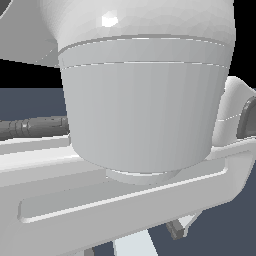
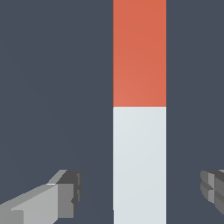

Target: Insert the peg into the horizontal hole in a box.

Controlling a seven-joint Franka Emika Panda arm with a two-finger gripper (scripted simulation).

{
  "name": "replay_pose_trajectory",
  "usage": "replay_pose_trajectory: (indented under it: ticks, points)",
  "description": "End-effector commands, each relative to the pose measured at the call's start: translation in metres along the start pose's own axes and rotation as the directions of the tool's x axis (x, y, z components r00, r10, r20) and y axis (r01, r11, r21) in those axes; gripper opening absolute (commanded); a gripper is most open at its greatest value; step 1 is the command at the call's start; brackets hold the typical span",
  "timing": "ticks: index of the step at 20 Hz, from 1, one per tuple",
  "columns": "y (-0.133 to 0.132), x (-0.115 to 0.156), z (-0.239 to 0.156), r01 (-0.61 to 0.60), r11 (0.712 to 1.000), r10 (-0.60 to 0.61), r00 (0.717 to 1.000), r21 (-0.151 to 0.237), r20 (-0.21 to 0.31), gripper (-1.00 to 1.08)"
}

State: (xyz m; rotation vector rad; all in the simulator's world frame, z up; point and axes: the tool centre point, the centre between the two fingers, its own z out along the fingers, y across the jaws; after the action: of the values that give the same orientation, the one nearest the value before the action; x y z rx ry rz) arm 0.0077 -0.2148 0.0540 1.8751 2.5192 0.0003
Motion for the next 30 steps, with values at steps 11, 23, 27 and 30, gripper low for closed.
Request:
replay_pose_trajectory:
  ticks: [11,23,27,30]
  points:
    - [0.0,0.0,0.035,0.001,1.0,-0.001,1.0,0.001,-0.001,-1.0]
    - [0.001,0.002,0.034,0.001,1.0,-0.001,1.0,0.001,-0.001,-1.0]
    - [0.004,0.013,0.031,-0.004,1.0,0.004,1.0,0.001,-0.001,-1.0]
    - [0.008,0.027,0.027,-0.012,1.0,0.012,1.0,0.001,-0.001,-1.0]
